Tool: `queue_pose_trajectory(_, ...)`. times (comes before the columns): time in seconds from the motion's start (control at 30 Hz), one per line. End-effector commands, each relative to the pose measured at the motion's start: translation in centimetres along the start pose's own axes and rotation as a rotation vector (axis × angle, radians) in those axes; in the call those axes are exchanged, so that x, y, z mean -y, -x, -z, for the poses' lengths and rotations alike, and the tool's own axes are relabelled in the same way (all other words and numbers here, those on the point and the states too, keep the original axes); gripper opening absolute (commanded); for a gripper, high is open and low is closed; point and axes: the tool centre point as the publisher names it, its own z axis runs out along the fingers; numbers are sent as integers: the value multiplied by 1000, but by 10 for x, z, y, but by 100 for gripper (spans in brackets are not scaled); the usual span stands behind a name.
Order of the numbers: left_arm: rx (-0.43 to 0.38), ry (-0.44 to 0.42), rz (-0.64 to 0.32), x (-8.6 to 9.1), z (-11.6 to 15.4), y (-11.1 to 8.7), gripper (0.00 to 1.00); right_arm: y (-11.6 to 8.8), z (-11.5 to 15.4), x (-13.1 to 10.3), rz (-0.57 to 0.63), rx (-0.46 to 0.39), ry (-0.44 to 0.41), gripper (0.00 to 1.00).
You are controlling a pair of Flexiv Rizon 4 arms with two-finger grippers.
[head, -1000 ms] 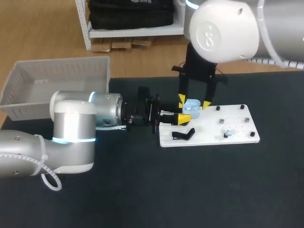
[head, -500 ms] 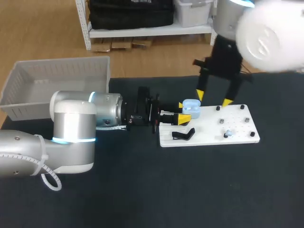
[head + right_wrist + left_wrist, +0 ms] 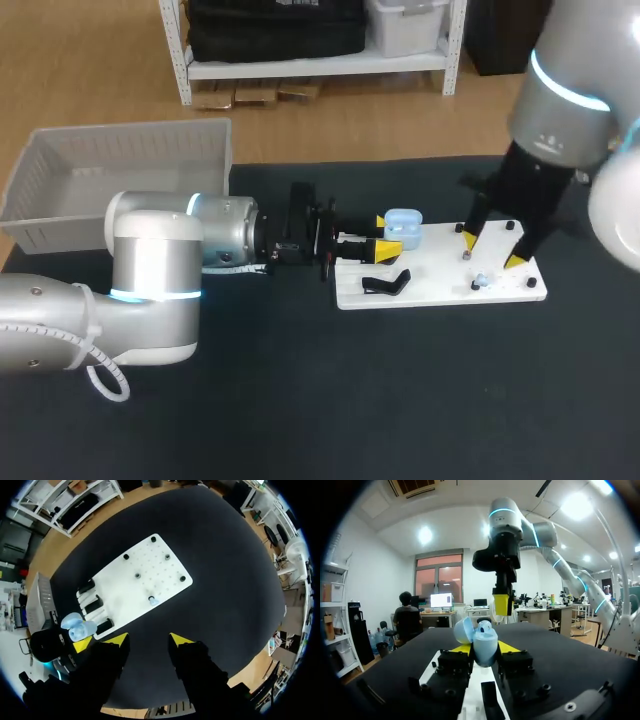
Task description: Pick up each earbud case from the left stands, insert the matching earbuds, close the lid, and place the case in the box.
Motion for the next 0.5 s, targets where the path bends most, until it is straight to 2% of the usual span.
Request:
queue_pose_trajectory(0.03,1,6,-2,1,0,0,0,1,-15,6,-7,30,51,49)
queue_pose_trajectory(0.4,1,6,-2,1,0,0,0,11,-50,10,14,-13,64,53)
queue_pose_trajectory(0.5,1,6,-2,1,0,0,0,13,-58,7,31,-26,59,51)
